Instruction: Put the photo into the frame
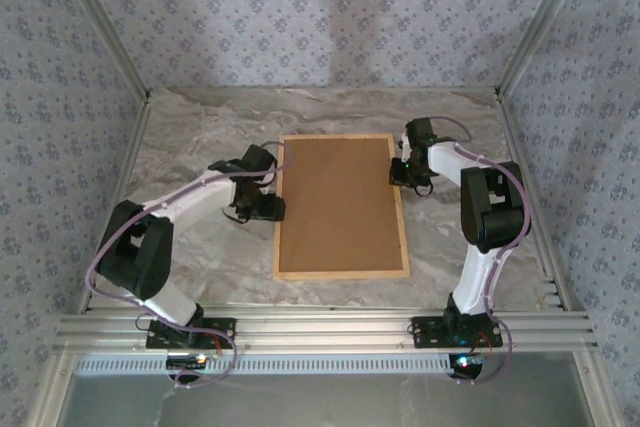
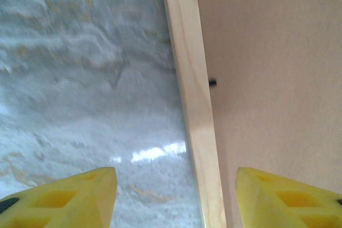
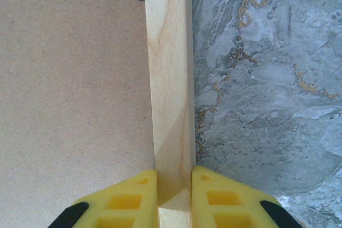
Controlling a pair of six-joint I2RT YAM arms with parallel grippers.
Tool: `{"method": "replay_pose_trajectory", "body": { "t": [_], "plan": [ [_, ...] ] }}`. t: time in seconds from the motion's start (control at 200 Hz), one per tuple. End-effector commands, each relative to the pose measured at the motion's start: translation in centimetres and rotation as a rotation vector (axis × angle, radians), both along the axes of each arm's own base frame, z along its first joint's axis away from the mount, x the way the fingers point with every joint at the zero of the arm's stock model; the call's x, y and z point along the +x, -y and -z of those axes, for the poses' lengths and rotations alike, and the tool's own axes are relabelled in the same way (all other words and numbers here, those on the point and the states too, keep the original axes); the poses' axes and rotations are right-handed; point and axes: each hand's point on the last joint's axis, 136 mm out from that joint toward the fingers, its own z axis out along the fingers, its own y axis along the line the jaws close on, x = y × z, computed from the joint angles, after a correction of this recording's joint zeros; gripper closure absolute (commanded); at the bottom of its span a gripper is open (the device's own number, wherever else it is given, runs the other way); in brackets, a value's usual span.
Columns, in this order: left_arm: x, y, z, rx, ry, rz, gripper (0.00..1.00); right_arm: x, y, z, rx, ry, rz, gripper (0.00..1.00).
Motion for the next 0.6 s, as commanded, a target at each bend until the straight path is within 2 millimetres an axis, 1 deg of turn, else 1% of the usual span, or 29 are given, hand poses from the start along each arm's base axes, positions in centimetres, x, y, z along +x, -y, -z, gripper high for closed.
{"method": "replay_pose_trajectory", "body": {
  "t": [0.0,0.075,0.175,0.335,0.595],
  "plan": [
    [-3.6,-0.1,0.9,-0.039,-0.121,-0.005,0.41,-1.7,-0.1,2.2,-0.011,-0.087,-0.022,0.82],
    [-4.9,0.0,1.3,-0.054,-0.152,0.001,0.43,-1.7,-0.1,2.2,-0.010,-0.085,-0.023,0.82],
    [-6.0,0.3,1.6,-0.075,-0.179,0.010,0.48,-1.7,-0.1,2.2,-0.013,-0.085,-0.023,0.82],
    [-6.7,0.3,2.1,-0.071,-0.210,0.024,0.53,-1.8,0.0,2.3,-0.016,-0.087,-0.024,0.82],
    [-7.9,0.2,2.7,-0.054,-0.258,0.050,0.54,-1.8,0.0,2.2,-0.015,-0.086,-0.024,0.82]
  ]
}}
